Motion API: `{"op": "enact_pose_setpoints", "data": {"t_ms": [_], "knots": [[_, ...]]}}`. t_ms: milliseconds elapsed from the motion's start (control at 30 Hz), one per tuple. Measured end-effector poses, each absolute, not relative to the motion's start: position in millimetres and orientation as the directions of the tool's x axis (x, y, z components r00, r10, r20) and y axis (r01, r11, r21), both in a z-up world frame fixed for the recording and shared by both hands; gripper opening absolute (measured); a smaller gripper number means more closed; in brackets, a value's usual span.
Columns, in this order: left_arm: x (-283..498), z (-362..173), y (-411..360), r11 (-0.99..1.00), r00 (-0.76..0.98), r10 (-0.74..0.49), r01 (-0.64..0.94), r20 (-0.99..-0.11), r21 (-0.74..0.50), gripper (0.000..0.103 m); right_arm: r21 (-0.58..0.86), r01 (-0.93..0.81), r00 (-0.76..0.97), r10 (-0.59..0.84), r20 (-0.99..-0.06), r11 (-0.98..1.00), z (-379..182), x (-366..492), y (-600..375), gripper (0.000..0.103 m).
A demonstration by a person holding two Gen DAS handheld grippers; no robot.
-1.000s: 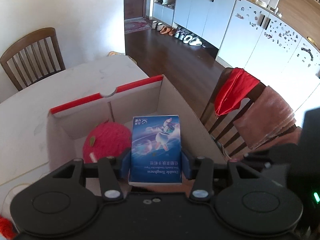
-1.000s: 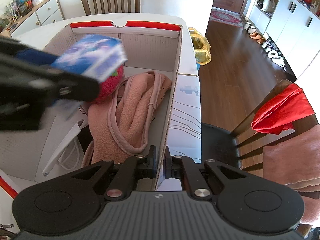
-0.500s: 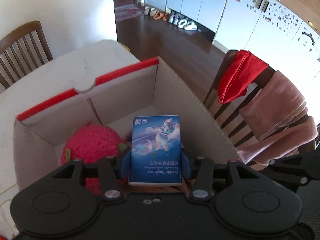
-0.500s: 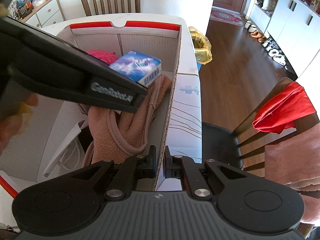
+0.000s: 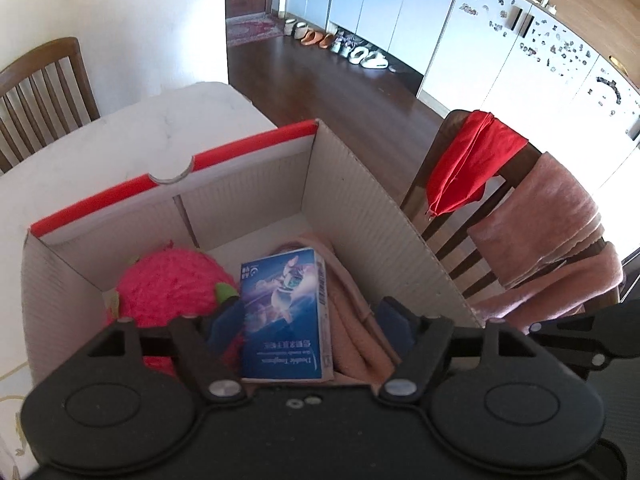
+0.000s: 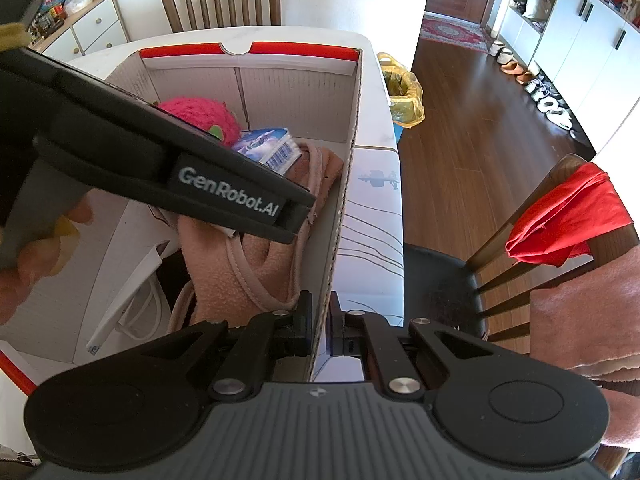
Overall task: Organize objects
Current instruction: 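Carry the blue card box into the box and release it on the cloth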
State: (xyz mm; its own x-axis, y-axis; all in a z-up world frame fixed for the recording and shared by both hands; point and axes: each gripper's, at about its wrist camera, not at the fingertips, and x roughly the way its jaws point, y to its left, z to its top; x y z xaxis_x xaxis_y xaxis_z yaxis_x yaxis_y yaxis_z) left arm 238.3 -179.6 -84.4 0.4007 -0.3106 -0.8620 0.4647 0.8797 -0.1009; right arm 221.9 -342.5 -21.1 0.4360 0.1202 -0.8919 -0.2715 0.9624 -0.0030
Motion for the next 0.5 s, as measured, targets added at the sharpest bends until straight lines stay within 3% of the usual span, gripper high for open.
{"op": "enact_pose_setpoints", "data": {"t_ms": [500], "knots": [[215,-43,-158,0.884,0.464,-0.354,0.448,-0.812,-0.13,0.077,-0.009,-0.278,0.436,0.118,-0.892,0.961,-22,220,-343,0.006]]}}
